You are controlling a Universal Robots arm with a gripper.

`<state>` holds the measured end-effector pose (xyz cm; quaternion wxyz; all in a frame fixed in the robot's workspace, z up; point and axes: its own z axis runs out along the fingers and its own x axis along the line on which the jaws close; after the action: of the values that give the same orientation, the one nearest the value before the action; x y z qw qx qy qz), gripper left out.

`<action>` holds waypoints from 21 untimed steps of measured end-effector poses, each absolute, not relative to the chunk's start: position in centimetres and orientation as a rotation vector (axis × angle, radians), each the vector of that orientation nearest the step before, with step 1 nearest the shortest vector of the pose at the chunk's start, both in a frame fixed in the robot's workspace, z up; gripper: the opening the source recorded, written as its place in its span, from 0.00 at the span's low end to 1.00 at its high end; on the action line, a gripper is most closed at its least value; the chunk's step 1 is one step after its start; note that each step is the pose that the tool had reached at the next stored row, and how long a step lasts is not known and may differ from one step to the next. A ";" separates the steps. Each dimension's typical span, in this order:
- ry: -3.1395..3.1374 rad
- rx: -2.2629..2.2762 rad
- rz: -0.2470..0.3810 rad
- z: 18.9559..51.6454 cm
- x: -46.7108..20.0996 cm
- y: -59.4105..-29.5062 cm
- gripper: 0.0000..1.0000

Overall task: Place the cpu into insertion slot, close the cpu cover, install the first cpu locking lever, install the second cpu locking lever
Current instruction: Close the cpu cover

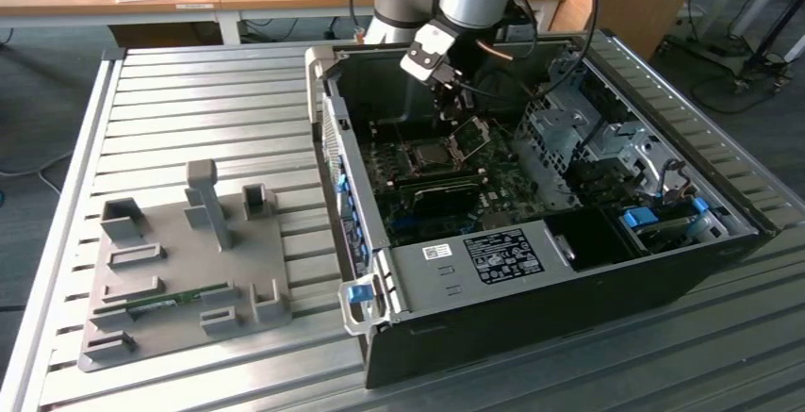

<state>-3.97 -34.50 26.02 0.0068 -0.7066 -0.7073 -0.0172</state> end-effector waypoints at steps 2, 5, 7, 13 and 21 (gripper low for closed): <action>-2.213 -2.210 -0.053 26.0 -4.0 -34.5 0.11; -2.213 -2.210 -0.054 26.0 -3.9 -34.5 0.11; -2.212 -2.210 -0.053 26.0 -3.8 -34.5 0.11; -2.212 -2.210 -0.054 26.0 -3.1 -34.5 0.11; -2.212 -2.210 -0.054 25.9 -1.3 -34.5 0.11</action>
<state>-1.34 -34.48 25.95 0.0069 -0.7067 -0.7073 -0.0171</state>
